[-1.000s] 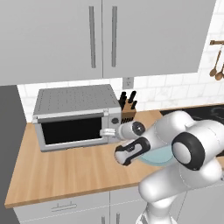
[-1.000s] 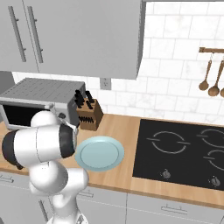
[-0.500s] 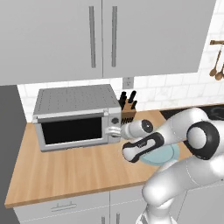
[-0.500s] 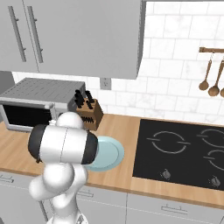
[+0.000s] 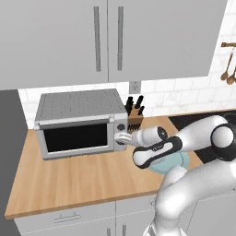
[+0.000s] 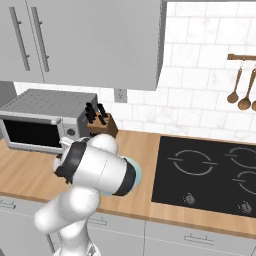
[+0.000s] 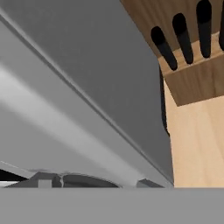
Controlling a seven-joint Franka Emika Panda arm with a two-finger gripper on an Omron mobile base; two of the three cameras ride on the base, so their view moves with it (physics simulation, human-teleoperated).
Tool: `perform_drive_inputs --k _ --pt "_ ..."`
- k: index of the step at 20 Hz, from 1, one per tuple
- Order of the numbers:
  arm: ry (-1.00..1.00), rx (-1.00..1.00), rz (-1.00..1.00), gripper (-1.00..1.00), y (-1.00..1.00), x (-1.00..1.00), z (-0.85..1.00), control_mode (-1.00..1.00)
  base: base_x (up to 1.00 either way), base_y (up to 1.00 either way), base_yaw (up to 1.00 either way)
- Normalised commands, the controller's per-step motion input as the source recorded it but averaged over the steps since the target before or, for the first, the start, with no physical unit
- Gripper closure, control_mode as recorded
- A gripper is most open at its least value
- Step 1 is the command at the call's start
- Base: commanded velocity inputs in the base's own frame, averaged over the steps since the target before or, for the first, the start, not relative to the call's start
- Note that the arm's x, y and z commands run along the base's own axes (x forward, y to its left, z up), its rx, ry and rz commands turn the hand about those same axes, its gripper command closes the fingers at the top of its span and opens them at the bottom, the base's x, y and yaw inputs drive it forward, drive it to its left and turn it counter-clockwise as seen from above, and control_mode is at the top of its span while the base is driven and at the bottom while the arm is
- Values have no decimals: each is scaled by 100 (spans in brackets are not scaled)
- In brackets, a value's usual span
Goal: Pick up the kebab skewer and baguette bread, and place them inside the toaster oven. Close the toaster oven door and start by setting the timer.
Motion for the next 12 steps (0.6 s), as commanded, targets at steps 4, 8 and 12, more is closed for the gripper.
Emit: perform_drive_inputs --k 4,8,12 --pt "-24 16 13 100 -12 0 -14 -100 0 0 0" --pt "-22 18 14 100 -17 0 -16 -100 0 0 0" --pt "-18 18 13 100 -14 0 -17 -100 0 0 0"
